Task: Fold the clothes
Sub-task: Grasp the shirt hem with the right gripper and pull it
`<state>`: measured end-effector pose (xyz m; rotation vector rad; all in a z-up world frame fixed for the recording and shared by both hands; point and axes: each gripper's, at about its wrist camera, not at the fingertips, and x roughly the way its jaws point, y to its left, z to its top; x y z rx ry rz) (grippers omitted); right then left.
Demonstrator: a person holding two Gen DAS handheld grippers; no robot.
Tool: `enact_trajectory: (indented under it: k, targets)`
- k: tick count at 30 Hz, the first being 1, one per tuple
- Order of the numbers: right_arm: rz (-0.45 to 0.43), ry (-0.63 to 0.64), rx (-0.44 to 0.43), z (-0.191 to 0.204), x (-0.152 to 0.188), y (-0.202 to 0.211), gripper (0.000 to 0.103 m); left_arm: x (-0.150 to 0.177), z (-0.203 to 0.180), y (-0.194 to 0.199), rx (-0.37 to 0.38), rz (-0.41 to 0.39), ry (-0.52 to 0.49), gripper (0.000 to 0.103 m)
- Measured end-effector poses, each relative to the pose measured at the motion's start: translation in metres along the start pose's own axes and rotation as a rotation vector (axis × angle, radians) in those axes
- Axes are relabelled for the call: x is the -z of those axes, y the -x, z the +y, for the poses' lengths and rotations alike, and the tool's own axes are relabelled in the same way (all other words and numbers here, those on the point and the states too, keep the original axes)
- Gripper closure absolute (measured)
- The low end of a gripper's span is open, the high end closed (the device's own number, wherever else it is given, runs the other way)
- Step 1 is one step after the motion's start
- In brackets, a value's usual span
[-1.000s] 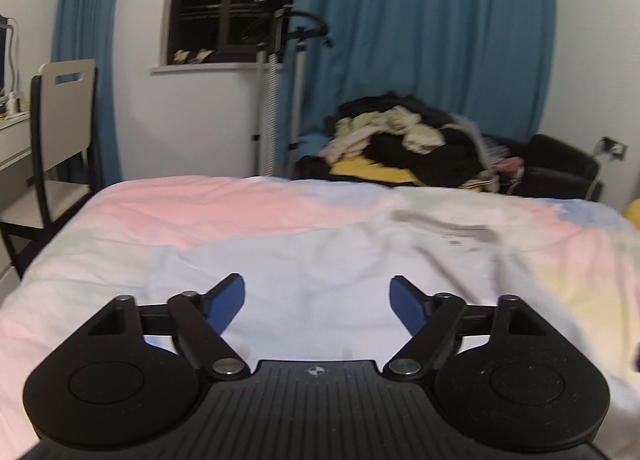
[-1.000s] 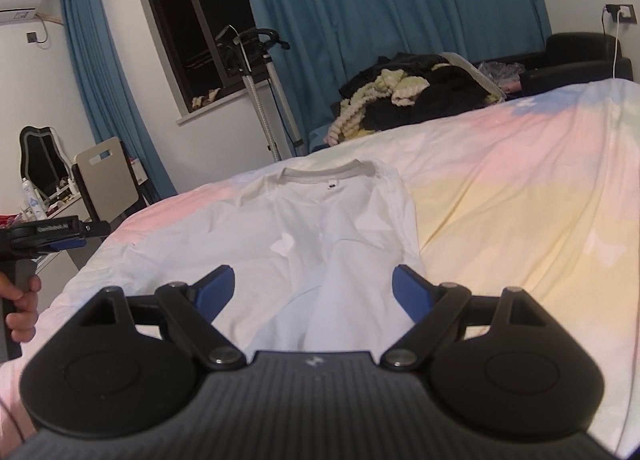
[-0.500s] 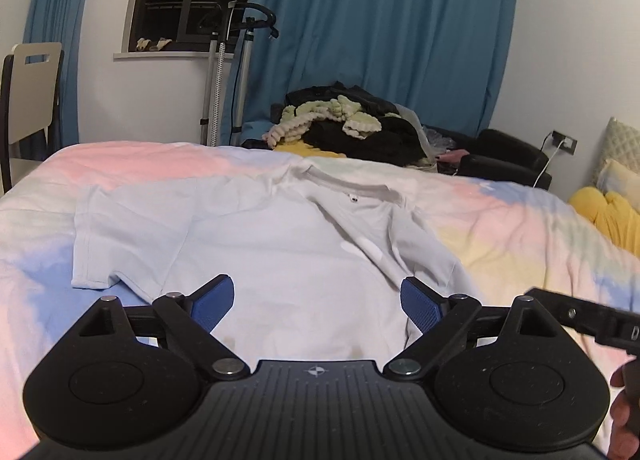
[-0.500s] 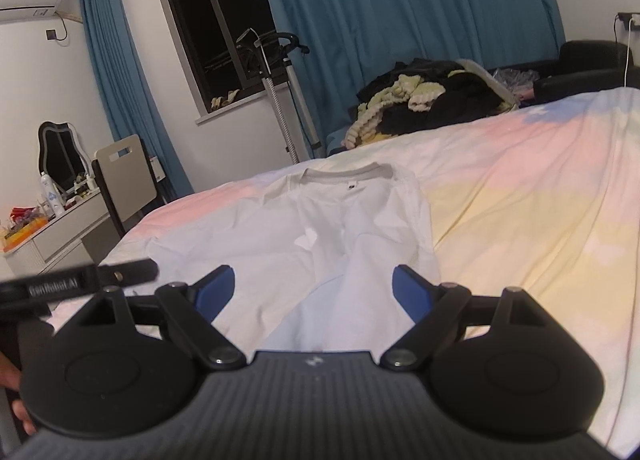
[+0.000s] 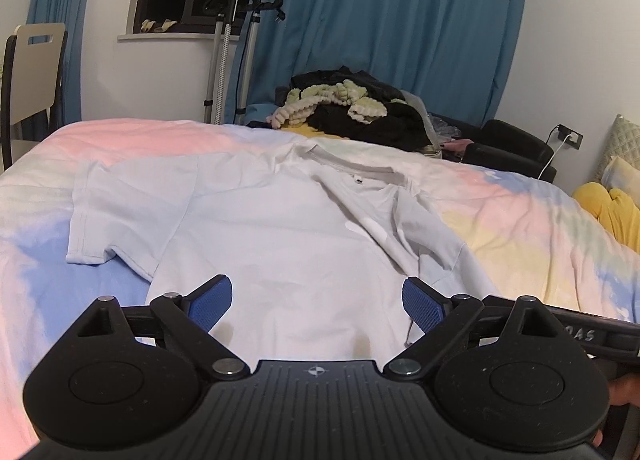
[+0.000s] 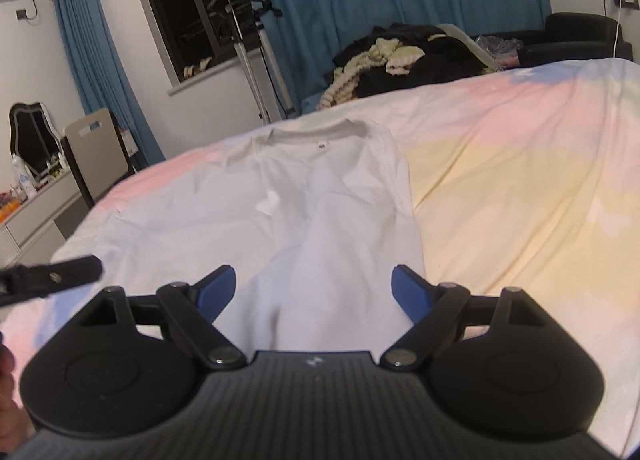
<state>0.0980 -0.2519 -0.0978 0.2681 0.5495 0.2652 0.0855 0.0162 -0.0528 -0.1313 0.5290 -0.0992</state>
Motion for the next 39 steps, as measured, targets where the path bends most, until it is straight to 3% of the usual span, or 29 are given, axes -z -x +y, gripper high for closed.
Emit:
enact_trajectory:
  k: [5, 10, 13, 23, 33, 39]
  targets:
    - [0.039, 0.065, -0.027, 0.01, 0.005, -0.01, 0.043, 0.002, 0.004, -0.003, -0.017, 0.026, 0.023, 0.009]
    - [0.045, 0.064, 0.009, 0.005, 0.005, -0.012, 0.085, 0.002, 0.012, -0.006, -0.054, 0.058, 0.061, 0.009]
    - [0.034, 0.023, 0.01, -0.002, 0.0, -0.009, 0.094, 0.003, 0.013, -0.006, -0.065, 0.063, 0.069, 0.009]
    - [-0.04, -0.069, 0.047, -0.021, -0.019, 0.008, 0.098, 0.004, 0.011, -0.004, -0.053, 0.051, 0.055, 0.009]
    - [-0.08, -0.217, 0.193, -0.077, -0.031, 0.012, 0.098, 0.005, 0.012, -0.005, -0.046, 0.057, 0.059, 0.009]
    - [-0.095, -0.367, 0.249, -0.108, -0.031, 0.02, 0.092, 0.005, 0.011, -0.003, -0.041, 0.053, 0.061, 0.009]
